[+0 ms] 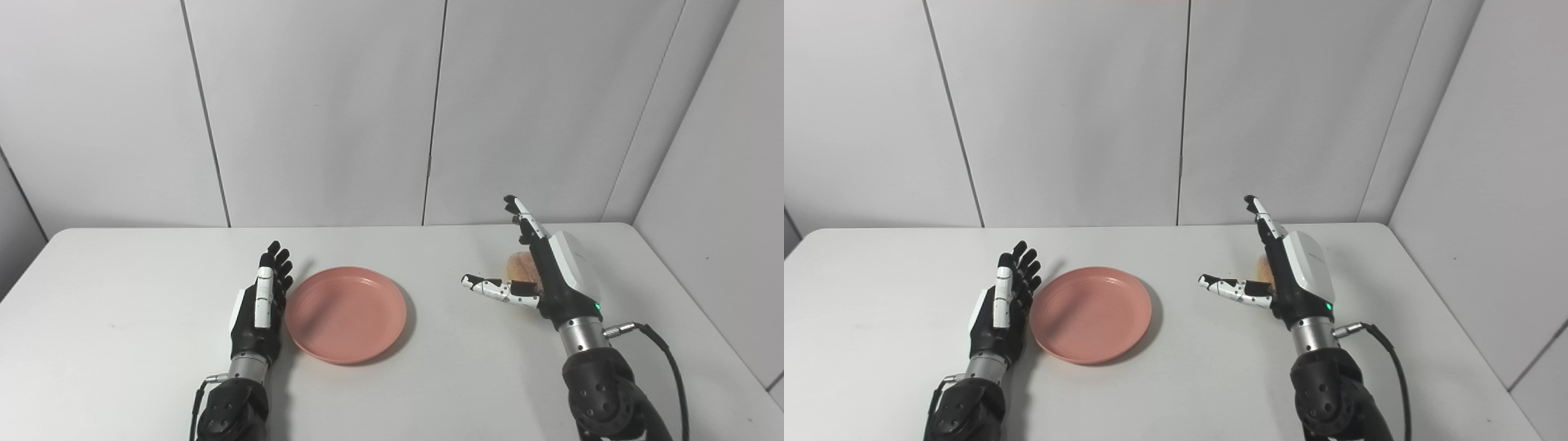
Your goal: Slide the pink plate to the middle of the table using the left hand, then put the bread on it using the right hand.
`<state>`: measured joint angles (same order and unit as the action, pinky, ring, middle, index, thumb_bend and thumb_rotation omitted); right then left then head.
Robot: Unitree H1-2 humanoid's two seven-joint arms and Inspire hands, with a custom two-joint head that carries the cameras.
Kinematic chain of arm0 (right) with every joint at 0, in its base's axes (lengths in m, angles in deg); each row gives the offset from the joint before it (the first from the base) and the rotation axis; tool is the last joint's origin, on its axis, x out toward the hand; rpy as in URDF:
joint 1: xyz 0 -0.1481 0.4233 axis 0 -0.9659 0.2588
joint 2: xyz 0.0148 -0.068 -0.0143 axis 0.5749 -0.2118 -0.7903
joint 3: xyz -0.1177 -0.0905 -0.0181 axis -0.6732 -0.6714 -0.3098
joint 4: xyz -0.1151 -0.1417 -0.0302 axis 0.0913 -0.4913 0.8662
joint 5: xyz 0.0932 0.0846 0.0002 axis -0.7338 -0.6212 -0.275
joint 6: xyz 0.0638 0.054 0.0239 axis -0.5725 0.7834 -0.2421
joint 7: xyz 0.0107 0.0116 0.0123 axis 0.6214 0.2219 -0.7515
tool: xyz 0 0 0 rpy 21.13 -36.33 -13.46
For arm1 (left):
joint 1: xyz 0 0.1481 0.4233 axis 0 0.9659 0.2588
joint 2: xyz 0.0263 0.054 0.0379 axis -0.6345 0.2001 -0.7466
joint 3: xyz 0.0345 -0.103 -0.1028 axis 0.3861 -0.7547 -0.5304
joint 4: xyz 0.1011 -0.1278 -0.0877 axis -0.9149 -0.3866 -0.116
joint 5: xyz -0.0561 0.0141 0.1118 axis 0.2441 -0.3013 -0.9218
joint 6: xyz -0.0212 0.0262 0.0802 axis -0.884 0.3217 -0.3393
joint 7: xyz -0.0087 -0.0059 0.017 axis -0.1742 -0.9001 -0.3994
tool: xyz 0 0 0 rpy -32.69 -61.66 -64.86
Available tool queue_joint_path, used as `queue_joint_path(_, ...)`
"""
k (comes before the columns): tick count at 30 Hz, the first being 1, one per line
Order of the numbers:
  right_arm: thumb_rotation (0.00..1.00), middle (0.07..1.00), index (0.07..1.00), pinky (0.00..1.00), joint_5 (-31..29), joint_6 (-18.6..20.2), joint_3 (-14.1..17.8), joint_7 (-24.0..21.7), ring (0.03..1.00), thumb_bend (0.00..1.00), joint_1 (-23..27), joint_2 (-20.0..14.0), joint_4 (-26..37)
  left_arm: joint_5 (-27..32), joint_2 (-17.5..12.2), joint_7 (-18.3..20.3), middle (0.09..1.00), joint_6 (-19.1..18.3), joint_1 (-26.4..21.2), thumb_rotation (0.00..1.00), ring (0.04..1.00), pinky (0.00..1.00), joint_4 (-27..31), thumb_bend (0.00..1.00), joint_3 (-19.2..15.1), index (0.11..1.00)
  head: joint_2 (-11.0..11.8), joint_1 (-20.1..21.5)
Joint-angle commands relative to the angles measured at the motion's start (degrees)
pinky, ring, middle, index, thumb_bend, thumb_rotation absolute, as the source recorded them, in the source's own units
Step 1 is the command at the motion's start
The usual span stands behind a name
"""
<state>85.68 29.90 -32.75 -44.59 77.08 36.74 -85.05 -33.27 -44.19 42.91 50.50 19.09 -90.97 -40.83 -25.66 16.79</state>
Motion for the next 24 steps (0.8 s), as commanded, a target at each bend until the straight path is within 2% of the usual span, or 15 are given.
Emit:
queue_joint_path(1,0.39,0.896,0.922,0.74,1.4,1.0,0.4,2.0,0.858,0.81,3.4,-1.7,-0.2,0.0,0.1,0.4,0.975,0.3,0.4,1.00,0.978,1.00,-0.9,0.73,0.0,0.966,0.0,0.0)
queue_joint_path(5,0.39,0.896,0.922,0.75,3.8,1.5,-0.1,3.1,0.861,0.79,6.3,-3.6,-4.6,-0.2,0.1,0.4,0.975,0.4,0.6,1.00,0.977,1.00,-0.5,0.71,0.0,0.971,-0.1,0.0)
queue_joint_path(9,0.39,0.878,0.913,0.77,4.8,0.5,-0.8,4.8,0.851,0.78,9.0,-5.6,-10.5,0.3,0.3,0.7,0.978,0.4,0.6,1.00,0.980,1.00,-0.3,0.72,-0.2,0.969,0.1,0.0)
queue_joint_path(15,0.37,0.876,0.892,0.81,5.4,1.4,-1.8,7.4,0.854,0.78,11.5,-6.8,-17.1,0.2,0.4,0.7,0.982,0.9,0.5,1.00,0.984,1.00,-0.8,0.72,-0.1,0.970,0.4,-0.3)
queue_joint_path(20,0.37,0.871,0.885,0.81,6.5,1.5,-2.5,10.5,0.854,0.78,12.8,-7.7,-21.1,0.2,0.4,0.7,0.983,0.8,0.7,1.00,0.985,1.00,-0.5,0.72,-0.1,0.974,0.4,-0.3)
queue_joint_path(24,0.39,0.880,0.889,0.84,7.3,2.1,-3.5,11.3,0.869,0.79,13.3,-8.7,-22.5,0.3,0.5,0.7,0.982,0.5,0.7,1.00,0.983,1.00,-0.4,0.72,-0.2,0.974,0.4,-0.2)
